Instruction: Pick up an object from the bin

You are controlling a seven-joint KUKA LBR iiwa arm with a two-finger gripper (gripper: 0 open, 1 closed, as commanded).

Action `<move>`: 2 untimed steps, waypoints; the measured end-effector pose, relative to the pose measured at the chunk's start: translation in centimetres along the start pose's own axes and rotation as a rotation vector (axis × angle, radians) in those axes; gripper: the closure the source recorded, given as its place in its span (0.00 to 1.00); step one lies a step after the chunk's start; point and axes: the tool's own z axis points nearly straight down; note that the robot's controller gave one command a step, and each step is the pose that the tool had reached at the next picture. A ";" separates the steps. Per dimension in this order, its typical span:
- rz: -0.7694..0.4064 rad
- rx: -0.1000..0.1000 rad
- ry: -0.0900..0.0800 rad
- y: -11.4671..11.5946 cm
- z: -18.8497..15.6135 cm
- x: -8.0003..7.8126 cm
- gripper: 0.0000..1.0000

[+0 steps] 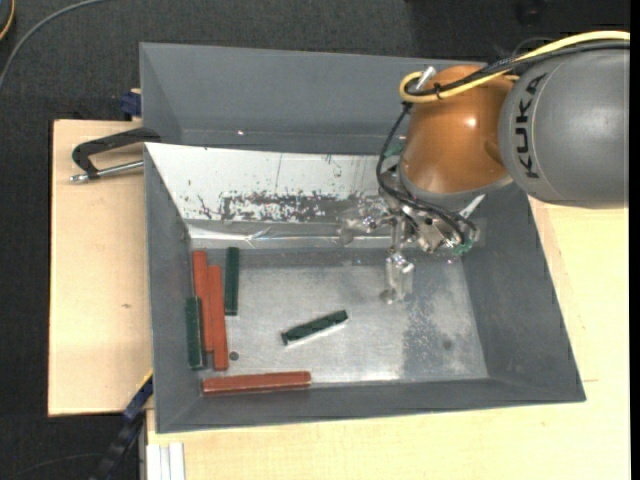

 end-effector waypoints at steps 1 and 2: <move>-0.053 -0.005 0.006 8.8 3.0 -1.1 0.00; 0.137 -0.001 0.007 11.8 5.1 2.3 0.00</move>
Offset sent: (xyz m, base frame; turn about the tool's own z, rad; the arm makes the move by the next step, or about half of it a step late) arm -0.0314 0.0749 -0.0291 -0.0446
